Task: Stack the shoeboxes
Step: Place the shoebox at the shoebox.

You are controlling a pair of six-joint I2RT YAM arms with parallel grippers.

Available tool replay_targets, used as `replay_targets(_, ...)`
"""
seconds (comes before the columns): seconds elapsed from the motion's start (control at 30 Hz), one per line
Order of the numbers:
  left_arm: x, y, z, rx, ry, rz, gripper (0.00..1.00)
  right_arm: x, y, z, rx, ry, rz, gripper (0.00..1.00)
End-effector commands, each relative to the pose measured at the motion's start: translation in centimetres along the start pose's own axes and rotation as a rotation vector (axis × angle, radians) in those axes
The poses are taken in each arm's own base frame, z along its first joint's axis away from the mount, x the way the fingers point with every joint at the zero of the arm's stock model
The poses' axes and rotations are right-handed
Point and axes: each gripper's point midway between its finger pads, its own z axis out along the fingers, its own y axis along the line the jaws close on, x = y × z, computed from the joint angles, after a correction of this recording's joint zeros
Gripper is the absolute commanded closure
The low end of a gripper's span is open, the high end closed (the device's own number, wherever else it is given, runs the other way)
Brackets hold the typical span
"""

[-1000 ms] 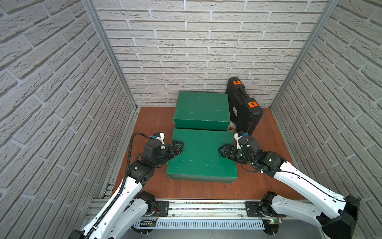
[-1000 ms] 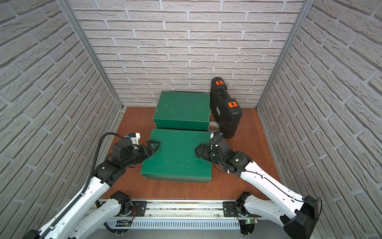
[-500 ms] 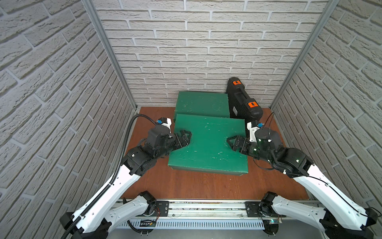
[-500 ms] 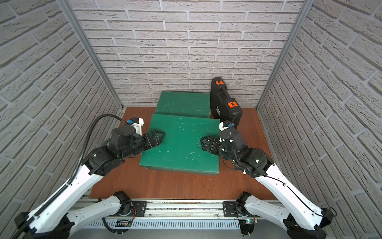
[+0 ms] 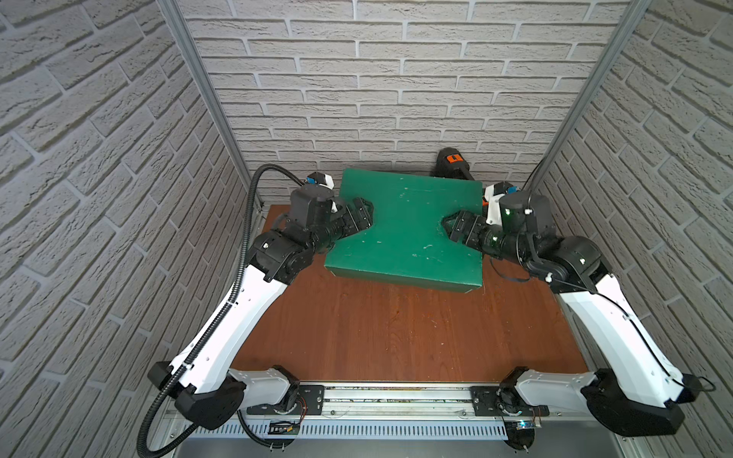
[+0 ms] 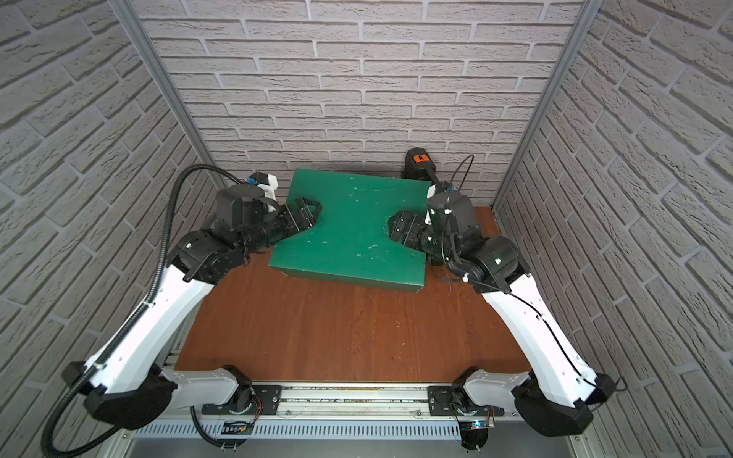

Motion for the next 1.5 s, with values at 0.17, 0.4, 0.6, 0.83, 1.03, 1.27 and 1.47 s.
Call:
replay_targets(0.17,-0.5,-8.0,4.1,0.361,0.14,-0.069,0.02,-0.9,9.4,4.1,-0.373,0.138,-0.023,0.06)
replay_targets(0.4,-1.6,-8.1,7.1,0.347,0.162,-0.081,0.02,-2.8,8.1,7.6,-0.344,0.167,0.024,0.07)
replay_targets(0.6,-2.0,-7.0,8.5,0.318,0.168,-0.101,0.02,-3.2,7.1,10.5,-0.325,0.208,0.047,0.07)
replay_targets(0.83,-3.7,-5.0,9.0,0.284,0.125,-0.124,0.02,-3.9,4.6,13.0,-0.269,0.217,0.076,0.07)
replay_targets(1.03,-5.5,-3.0,9.4,0.263,0.089,-0.117,0.02,-5.2,1.9,15.1,-0.217,0.201,0.102,0.03)
replay_targets(1.27,-8.0,0.7,9.9,0.212,0.054,-0.141,0.02,-6.3,0.8,16.5,-0.218,0.186,0.1,0.01)
replay_targets(1.47,-9.5,4.1,9.5,0.143,0.011,-0.151,0.02,-7.3,0.5,16.5,-0.211,0.153,0.082,0.0)
